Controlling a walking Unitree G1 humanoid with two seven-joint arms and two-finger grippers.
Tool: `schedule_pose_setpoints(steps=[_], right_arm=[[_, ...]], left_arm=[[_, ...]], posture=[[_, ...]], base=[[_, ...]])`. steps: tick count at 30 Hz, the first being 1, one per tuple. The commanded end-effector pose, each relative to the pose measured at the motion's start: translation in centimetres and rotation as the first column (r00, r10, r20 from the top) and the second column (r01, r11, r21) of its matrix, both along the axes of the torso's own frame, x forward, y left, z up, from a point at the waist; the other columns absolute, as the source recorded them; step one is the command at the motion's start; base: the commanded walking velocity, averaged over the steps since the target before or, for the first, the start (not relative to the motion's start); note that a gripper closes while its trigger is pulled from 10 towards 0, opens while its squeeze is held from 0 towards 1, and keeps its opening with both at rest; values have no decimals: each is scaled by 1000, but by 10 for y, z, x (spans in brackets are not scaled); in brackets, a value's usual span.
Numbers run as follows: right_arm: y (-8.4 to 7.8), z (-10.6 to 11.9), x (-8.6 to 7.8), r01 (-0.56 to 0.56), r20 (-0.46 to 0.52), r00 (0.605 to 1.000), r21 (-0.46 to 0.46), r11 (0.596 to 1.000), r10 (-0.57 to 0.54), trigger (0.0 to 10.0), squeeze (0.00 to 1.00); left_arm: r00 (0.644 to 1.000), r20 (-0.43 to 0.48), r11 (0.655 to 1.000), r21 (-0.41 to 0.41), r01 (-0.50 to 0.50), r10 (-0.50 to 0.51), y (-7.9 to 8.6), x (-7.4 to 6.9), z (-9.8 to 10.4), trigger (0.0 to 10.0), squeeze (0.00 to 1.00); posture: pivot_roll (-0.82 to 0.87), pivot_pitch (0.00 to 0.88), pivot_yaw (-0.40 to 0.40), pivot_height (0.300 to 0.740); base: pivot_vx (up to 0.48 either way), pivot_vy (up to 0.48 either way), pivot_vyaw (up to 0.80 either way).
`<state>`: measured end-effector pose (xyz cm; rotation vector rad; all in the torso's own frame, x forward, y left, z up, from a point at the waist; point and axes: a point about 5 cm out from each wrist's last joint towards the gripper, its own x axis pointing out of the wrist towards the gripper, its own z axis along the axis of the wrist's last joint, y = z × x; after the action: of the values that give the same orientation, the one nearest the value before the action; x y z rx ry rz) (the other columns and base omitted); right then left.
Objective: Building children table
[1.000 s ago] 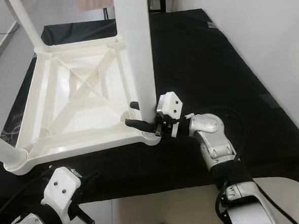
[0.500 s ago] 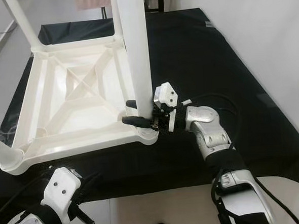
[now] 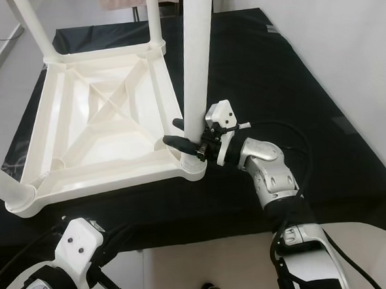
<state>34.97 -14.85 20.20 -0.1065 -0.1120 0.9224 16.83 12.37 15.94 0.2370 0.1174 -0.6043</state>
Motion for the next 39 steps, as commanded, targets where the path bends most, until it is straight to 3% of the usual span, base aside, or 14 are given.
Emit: schedule_pose_setpoints(steps=[1,3,4,6,8,11,19,20,21,28,30,32,33,39], right_arm=[[-20,-58,-5,298,-225,914,-192,935,-337,10000,0],[-21,-54,-13,584,-159,771,-212,784,-617,10000,0],[-24,-50,-29,757,-138,606,-202,622,-783,10000,0],[2,-49,-53,806,-142,546,-181,564,-826,10000,0],[2,-49,-53,806,-142,546,-181,564,-826,10000,0],[67,-60,-73,755,-240,613,-102,648,-752,10000,0],[68,-60,-58,758,-224,622,-67,648,-750,10000,0],[70,-56,-60,751,-253,628,-47,658,-735,10000,690],[71,-49,-63,754,-274,627,-25,657,-729,10000,1000],[83,-15,-60,573,-273,810,177,801,-519,10000,1000],[78,9,-47,242,-133,967,213,946,-217,10000,980],[73,14,-44,180,-85,982,188,966,-167,10000,980],[66,15,-37,114,-31,993,130,985,-111,10000,0],[39,22,-14,-71,10,997,12,997,71,10000,0]], left_arm=[[999,-31,1000,16,12,-12,0,-6,-4,10000,0],[999,-35,1000,15,7,-6,1,-8,-5,10000,0],[999,-39,1000,14,2,-1,1,-9,-5,10000,0],[999,-41,1000,11,-6,6,1,-9,-6,10000,0],[999,-41,1000,11,-6,6,1,-9,-6,10000,0],[999,-34,1000,4,-23,23,0,-5,-6,10000,0],[999,-27,1000,-7,-24,23,0,2,-8,10000,0],[999,-21,1000,-13,-28,27,0,5,-9,10000,0],[999,-13,999,-14,-32,31,-1,8,-9,10000,0],[999,9,999,-10,-45,45,0,18,-10,10000,0],[998,28,999,-12,-52,52,0,27,-11,10000,0],[998,33,999,-15,-51,52,0,28,-11,10000,0],[998,35,999,-18,-48,48,-1,31,-12,10000,0],[999,53,1000,-4,-6,7,-6,41,-17,10000,0]], posture=[[27,270,-25,740],[16,266,-40,740],[14,264,-45,740],[15,264,-40,740],[15,264,-40,740],[10,253,-10,740],[-17,216,-21,740],[-17,206,-24,740],[-16,198,-28,740],[-10,169,-38,740],[-8,137,-47,740],[-8,137,-47,740],[0,100,-54,740],[9,49,-64,740]], base=[[0,0,0],[0,0,0],[0,0,0],[0,0,0],[0,0,0],[0,0,0],[0,0,0],[0,0,0],[0,0,0],[0,0,0],[0,0,0],[0,0,0],[0,0,0],[0,0,0]])
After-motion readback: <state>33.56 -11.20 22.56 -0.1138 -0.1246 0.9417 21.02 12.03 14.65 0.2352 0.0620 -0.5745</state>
